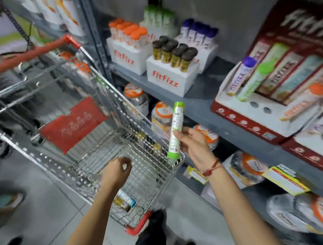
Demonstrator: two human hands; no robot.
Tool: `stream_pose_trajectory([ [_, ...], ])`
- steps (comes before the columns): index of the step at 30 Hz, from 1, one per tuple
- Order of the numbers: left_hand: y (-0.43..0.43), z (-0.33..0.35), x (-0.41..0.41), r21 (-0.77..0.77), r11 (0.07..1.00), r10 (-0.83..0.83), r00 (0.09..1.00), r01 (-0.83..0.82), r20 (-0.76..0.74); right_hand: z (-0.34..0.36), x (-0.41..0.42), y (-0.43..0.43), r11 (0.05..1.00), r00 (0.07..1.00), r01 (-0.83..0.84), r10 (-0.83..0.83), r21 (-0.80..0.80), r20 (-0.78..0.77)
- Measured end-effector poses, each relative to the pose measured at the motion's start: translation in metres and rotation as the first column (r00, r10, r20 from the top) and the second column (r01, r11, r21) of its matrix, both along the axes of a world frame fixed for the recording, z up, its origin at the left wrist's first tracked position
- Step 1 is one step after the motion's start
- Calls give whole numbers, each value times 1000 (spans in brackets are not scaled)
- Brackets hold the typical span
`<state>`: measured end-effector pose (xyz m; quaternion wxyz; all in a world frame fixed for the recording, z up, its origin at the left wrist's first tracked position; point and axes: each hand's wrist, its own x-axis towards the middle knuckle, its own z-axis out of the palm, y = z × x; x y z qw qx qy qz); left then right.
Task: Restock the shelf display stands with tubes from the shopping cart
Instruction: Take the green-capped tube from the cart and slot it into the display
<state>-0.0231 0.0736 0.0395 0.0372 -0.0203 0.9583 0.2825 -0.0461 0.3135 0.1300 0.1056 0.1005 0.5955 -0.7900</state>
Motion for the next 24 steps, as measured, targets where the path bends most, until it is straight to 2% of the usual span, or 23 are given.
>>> stream_pose_trajectory([
  [6,54,6,-17,56,986,-160,985,157,60,38,16,65,959,949,274,-257,78,-181],
  [10,101,4,-23,125,953,-286,955,276,74,59,29,103,883,870,450,-401,131,-288],
  [13,133,-5,-18,117,904,-425,897,412,121,70,39,128,814,800,566,-505,130,-323],
  [18,163,-14,-10,80,870,-493,855,486,161,80,52,158,737,743,648,-559,189,-369],
  [24,203,12,-14,127,869,-489,869,479,74,78,62,185,651,700,710,-610,270,-371],
])
